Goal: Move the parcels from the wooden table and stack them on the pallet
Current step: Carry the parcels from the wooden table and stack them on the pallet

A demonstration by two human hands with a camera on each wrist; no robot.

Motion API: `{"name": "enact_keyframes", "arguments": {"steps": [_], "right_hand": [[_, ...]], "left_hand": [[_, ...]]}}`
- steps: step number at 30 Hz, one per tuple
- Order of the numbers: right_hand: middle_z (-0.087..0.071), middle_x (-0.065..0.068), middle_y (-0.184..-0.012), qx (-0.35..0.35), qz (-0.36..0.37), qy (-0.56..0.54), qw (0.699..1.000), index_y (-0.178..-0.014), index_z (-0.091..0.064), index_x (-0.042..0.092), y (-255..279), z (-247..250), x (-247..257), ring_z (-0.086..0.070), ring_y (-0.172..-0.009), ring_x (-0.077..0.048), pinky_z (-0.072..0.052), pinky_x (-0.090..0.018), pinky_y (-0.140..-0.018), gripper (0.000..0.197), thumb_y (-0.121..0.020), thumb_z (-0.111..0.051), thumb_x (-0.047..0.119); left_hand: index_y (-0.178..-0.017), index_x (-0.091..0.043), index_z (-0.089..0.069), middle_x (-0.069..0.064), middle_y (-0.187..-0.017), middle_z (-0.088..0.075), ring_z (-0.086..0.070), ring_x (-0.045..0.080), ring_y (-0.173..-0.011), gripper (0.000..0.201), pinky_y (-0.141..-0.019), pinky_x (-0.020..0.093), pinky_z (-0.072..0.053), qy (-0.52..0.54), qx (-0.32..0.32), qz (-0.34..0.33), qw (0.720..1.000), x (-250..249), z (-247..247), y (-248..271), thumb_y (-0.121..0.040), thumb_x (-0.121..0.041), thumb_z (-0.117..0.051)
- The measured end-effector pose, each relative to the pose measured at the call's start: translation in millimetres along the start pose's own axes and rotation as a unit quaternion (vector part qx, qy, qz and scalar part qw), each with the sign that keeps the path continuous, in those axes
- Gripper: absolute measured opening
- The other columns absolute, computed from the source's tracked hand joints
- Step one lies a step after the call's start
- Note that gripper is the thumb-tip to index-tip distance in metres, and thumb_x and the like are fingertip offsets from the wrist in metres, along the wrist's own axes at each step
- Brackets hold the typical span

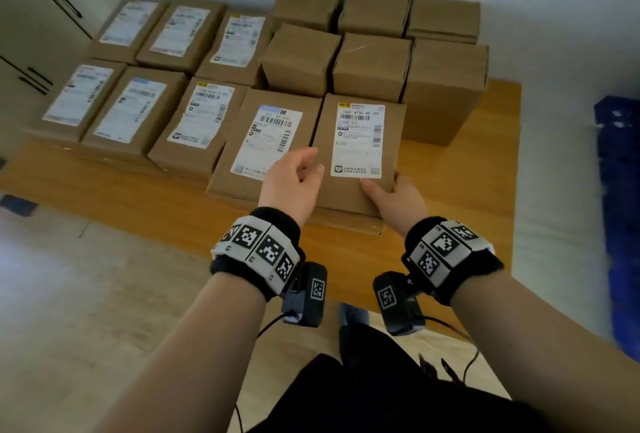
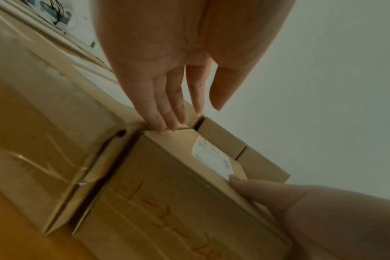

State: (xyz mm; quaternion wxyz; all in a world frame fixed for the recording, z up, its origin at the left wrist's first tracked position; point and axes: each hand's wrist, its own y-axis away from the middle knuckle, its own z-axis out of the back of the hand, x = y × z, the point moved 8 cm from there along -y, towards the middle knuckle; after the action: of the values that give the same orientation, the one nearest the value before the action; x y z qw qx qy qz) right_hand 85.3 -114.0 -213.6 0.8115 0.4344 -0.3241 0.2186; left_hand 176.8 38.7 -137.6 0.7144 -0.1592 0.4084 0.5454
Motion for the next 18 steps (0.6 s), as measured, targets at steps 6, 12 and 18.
{"name": "enact_keyframes", "arguments": {"steps": [6,12,18], "right_hand": [[-0.053,-0.005,-0.134,-0.041,-0.021,-0.052,0.998,-0.141,-0.036,0.009,24,11,-26,-0.053,-0.118,-0.024,-0.046,-0.031,-0.091,0.058,-0.093,-0.054,0.037],[-0.054,-0.006,-0.132,-0.083,-0.033,-0.095,0.991,-0.138,-0.040,0.012,75,14,-64,-0.053,-0.116,-0.025,-0.048,-0.033,-0.085,0.050,-0.095,-0.051,0.034],[-0.058,-0.002,-0.126,-0.149,0.016,-0.187,0.971,-0.132,-0.046,0.015,146,35,-72,-0.056,-0.111,-0.022,-0.053,-0.038,-0.085,0.043,-0.094,-0.053,0.034]], "left_hand": [[-0.135,-0.019,-0.045,0.000,-0.137,-0.048,-0.045,0.016,-0.126,0.042,-0.104,0.030,-0.038,-0.030,0.041,-0.034,0.998,-2,-18,17,-0.094,-0.024,-0.050],[-0.144,-0.017,-0.032,0.001,-0.148,-0.036,-0.036,0.017,-0.134,0.051,-0.107,0.028,-0.030,-0.045,0.152,-0.043,0.986,10,-44,66,-0.096,-0.027,-0.048],[-0.140,-0.017,-0.039,0.003,-0.140,-0.045,-0.043,0.017,-0.127,0.050,-0.107,0.036,-0.038,-0.004,0.106,-0.128,0.986,-14,-31,110,-0.092,-0.024,-0.053]]}}
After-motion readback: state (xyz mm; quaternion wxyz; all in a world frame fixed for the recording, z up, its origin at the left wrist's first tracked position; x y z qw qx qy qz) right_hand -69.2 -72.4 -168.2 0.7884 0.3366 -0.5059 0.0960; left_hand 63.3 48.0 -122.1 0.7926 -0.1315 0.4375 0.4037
